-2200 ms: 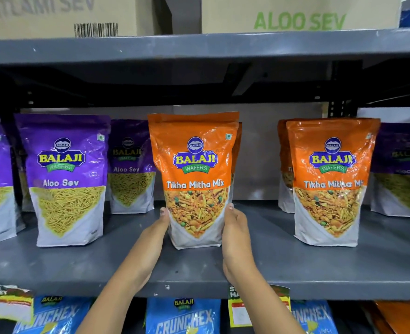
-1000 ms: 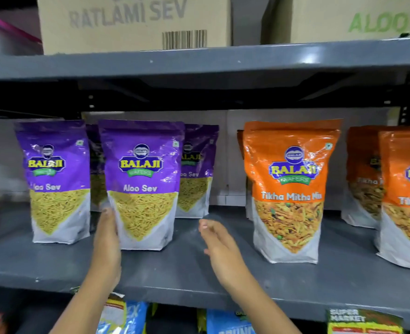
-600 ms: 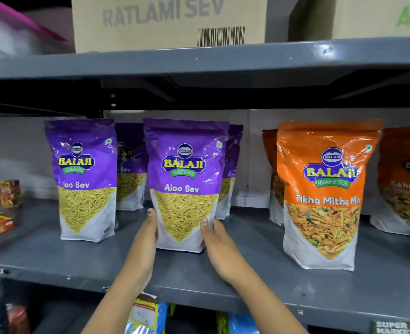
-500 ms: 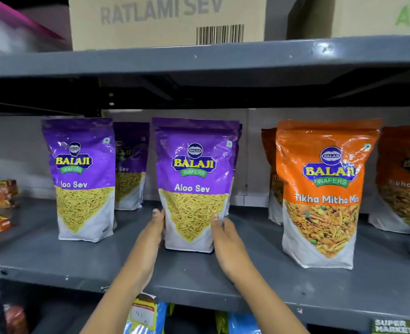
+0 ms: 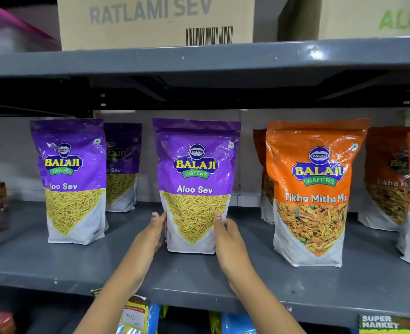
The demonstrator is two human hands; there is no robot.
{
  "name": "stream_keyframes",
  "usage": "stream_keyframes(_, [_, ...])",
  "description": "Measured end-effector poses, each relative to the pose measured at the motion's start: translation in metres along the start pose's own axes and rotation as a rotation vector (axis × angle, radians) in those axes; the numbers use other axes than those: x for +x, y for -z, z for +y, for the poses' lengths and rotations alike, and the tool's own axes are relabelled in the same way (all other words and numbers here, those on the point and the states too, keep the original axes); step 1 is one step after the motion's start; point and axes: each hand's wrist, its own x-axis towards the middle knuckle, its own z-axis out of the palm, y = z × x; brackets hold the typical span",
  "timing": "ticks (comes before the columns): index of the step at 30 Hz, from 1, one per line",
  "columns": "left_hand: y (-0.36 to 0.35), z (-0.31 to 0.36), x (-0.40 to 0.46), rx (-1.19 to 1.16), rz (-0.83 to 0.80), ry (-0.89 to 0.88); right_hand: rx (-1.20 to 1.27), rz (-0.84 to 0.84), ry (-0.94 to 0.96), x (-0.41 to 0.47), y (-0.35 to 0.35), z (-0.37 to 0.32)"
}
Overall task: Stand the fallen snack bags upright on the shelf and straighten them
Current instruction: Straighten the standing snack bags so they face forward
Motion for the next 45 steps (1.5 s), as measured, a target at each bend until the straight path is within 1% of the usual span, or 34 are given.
stream_keyframes(1, [0.004,0.001,-0.011,-0.019,-0.082,0.028,0.008,-0.003,0.000,-0.001,0.000,-0.001])
stream_keyframes(2, [0.008,-0.002,-0.014,-0.021,-0.129,0.024,0.024,-0.001,0.000,0.000,0.000,-0.001])
stream_keyframes(3, [0.017,-0.006,-0.020,-0.031,-0.089,-0.004,0.047,-0.001,0.000,0.000,0.001,-0.002])
stream_keyframes(5, [0.027,-0.012,-0.045,-0.010,0.112,-0.232,0.071,0.001,0.048,-0.002,0.008,-0.003])
stream_keyframes(7, [0.011,-0.008,-0.075,-0.047,0.276,-0.444,0.082,0.043,0.163,-0.010,0.025,-0.008])
stream_keyframes(8, [0.000,-0.003,-0.092,-0.101,0.278,-0.546,0.099,0.094,0.227,-0.016,0.037,-0.011])
stream_keyframes(9, [-0.010,0.001,-0.104,-0.137,0.261,-0.610,0.118,0.155,0.296,-0.022,0.052,-0.016])
stream_keyframes(10, [-0.022,0.008,-0.107,-0.180,0.206,-0.658,0.136,0.229,0.372,-0.026,0.069,-0.019])
stream_keyframes(11, [-0.036,0.012,-0.110,-0.199,0.145,-0.667,0.163,0.314,0.446,-0.030,0.086,-0.025])
stream_keyframes(13, [-0.067,0.016,-0.103,-0.154,0.037,-0.614,0.194,0.484,0.558,-0.027,0.125,-0.035])
stream_keyframes(14, [-0.084,0.020,-0.101,-0.111,-0.024,-0.589,0.181,0.540,0.594,-0.022,0.145,-0.041])
stream_keyframes(16, [-0.116,0.025,-0.091,-0.061,-0.133,-0.541,0.088,0.580,0.649,-0.009,0.180,-0.055])
stream_keyframes(17, [-0.130,0.026,-0.082,-0.041,-0.160,-0.511,0.022,0.593,0.644,0.001,0.195,-0.059])
stream_keyframes(19, [-0.151,0.030,-0.066,-0.030,-0.192,-0.443,-0.062,0.589,0.552,0.021,0.221,-0.061])
stream_keyframes(22, [-0.172,0.038,-0.054,-0.082,-0.237,-0.332,-0.040,0.430,0.307,0.041,0.244,-0.044])
stream_keyframes(24, [-0.183,0.040,-0.049,-0.117,-0.250,-0.302,0.028,0.350,0.222,0.044,0.250,-0.030])
stream_keyframes(29, [-0.195,0.036,-0.047,-0.222,-0.211,-0.255,0.340,0.198,0.109,0.047,0.256,-0.014])
stream_keyframes(30, [-0.196,0.036,-0.047,-0.244,-0.196,-0.248,0.372,0.192,0.092,0.049,0.257,-0.012])
stream_keyframes(32, [-0.197,0.036,-0.048,-0.267,-0.156,-0.257,0.400,0.198,0.081,0.049,0.257,-0.010])
stream_keyframes(34, [-0.198,0.037,-0.048,-0.242,-0.103,-0.290,0.409,0.210,0.096,0.048,0.256,-0.010])
stream_keyframes(37, [-0.201,0.038,-0.047,-0.190,-0.005,-0.344,0.395,0.219,0.168,0.048,0.252,-0.013])
stream_keyframes(40, [-0.205,0.036,-0.045,-0.178,0.077,-0.383,0.376,0.256,0.190,0.051,0.249,-0.013])
stream_keyframes(42, [-0.206,0.034,-0.045,-0.195,0.094,-0.390,0.366,0.268,0.190,0.055,0.250,-0.010])
stream_keyframes(45, [-0.205,0.034,-0.044,-0.198,0.071,-0.376,0.340,0.249,0.162,0.058,0.253,-0.007])
